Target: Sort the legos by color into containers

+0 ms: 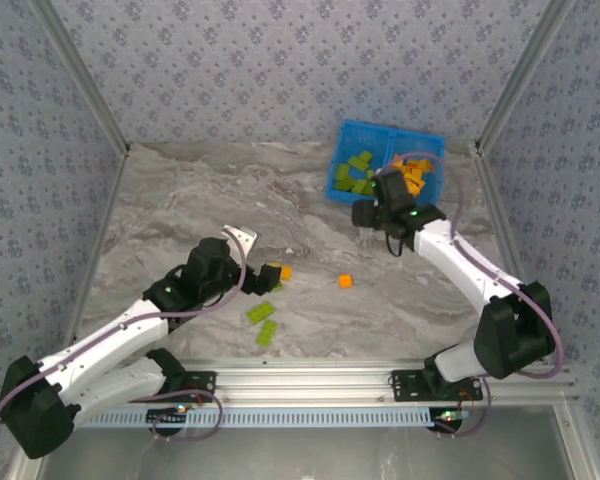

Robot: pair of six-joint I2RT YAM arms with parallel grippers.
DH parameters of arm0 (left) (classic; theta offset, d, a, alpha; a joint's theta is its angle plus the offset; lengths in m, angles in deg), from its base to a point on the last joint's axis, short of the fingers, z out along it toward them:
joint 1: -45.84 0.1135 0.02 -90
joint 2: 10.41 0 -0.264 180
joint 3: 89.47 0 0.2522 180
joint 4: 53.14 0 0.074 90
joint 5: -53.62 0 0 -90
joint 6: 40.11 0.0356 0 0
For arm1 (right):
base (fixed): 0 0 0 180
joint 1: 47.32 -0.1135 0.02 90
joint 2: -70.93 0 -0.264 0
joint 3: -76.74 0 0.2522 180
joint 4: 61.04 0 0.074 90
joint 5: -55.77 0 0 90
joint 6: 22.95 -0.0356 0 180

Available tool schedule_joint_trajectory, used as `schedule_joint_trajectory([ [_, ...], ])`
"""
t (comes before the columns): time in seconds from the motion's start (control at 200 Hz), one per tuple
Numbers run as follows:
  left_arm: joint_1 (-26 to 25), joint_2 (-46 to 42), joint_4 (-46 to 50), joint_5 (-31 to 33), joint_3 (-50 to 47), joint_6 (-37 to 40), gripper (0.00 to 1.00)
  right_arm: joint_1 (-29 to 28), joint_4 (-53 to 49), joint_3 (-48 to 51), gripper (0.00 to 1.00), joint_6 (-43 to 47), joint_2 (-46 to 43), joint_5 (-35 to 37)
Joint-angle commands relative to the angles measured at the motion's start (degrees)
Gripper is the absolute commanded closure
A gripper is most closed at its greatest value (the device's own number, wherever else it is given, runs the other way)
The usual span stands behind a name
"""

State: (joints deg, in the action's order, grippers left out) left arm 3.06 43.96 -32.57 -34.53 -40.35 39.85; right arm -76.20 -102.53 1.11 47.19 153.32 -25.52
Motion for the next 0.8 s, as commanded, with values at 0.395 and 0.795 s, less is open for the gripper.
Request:
schedule_joint_trajectory([
  [0.395, -0.4, 3.9, -2.7, -0.2, 3.6, -0.2, 0.01, -10.8, -4.5, 6.2, 0.20, -0.1, 13.0, -0.3],
  [0.795, -0.5, 4.6, -3.2, -1.1, 3.9, -0.9, 0.01, -11.9, -2.3, 8.2, 0.63, -3.3, 14.9, -0.1],
])
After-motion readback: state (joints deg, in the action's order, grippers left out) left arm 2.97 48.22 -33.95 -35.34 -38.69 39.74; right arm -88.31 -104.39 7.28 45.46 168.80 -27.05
